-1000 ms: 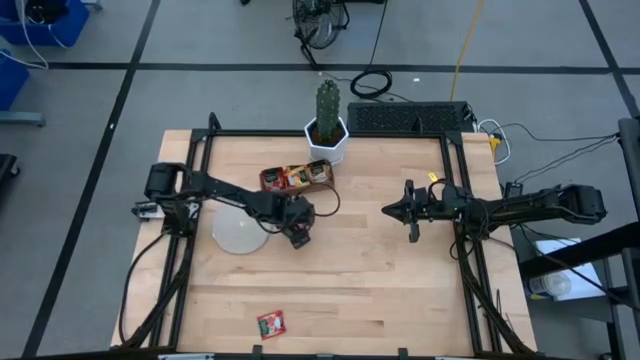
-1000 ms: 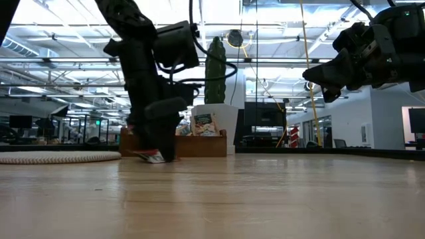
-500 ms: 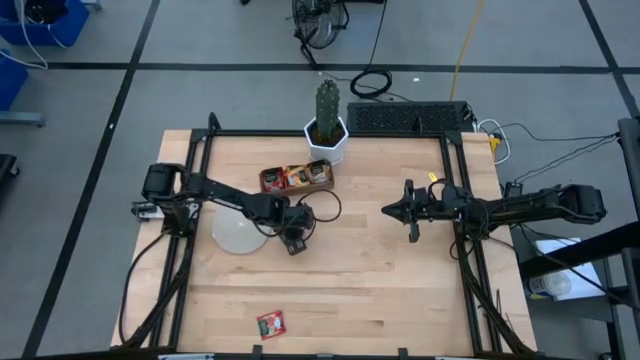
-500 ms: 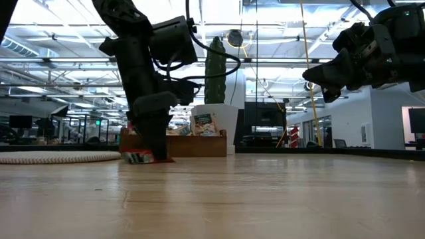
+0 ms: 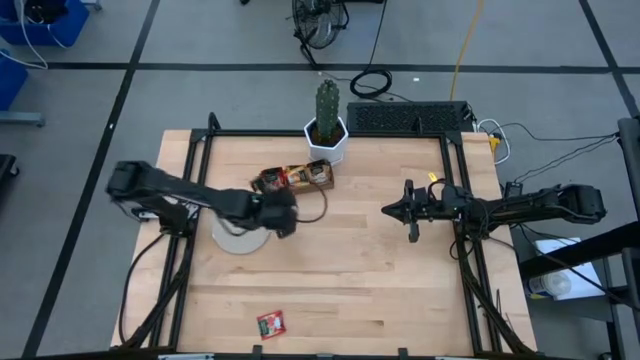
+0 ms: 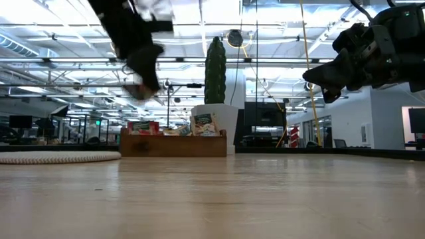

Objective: Pick & Place Tea
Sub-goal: Put the red tea bag into the left section of the wooden organizer

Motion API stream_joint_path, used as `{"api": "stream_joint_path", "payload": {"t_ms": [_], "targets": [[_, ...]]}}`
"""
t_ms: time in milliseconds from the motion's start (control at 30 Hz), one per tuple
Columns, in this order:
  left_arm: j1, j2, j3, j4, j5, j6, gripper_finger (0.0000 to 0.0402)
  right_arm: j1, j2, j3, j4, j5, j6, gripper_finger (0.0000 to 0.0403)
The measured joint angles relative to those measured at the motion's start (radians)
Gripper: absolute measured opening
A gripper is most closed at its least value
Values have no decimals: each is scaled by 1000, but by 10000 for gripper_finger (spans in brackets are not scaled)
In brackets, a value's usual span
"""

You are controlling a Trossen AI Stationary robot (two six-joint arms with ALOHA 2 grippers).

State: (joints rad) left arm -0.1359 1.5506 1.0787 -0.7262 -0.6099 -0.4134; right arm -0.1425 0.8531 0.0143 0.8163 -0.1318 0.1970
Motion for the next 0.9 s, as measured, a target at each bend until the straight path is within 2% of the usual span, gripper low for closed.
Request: {"api": "stream_joint_path", "payload": {"t_ms": [100, 167, 233, 300, 367, 433, 500, 667, 800, 900], "targets": [[-42, -118, -32, 24, -285, -87, 32, 0, 0, 0, -3, 0, 0, 0], [-62, -178, -84, 22, -437, -191, 32, 0, 0, 0, -5, 0, 0, 0], [-72, -221, -160, 27, -540, -317, 43, 0, 0, 0, -4, 0, 0, 0], [-71, -247, -239, 88, -596, -431, 58, 0, 0, 0, -5, 0, 0, 0], [-71, -256, -329, 188, -619, -481, 60, 0, 0, 0, -4, 0, 0, 0], [-76, -253, -414, 355, -640, -456, 44, 0, 0, 0, -5, 0, 0, 0], [-73, -248, -489, 558, -656, -380, 30, 0, 0, 0, -4, 0, 0, 0], [-34, -246, -623, 947, -647, -205, 32, 0, 0, 0, -5, 0, 0, 0], [16, -247, -672, 1038, -608, -198, 46, 0, 0, 0, -4, 0, 0, 0], [57, -247, -679, 1043, -516, -201, 31, 0, 0, 0, -5, 0, 0, 0]]}}
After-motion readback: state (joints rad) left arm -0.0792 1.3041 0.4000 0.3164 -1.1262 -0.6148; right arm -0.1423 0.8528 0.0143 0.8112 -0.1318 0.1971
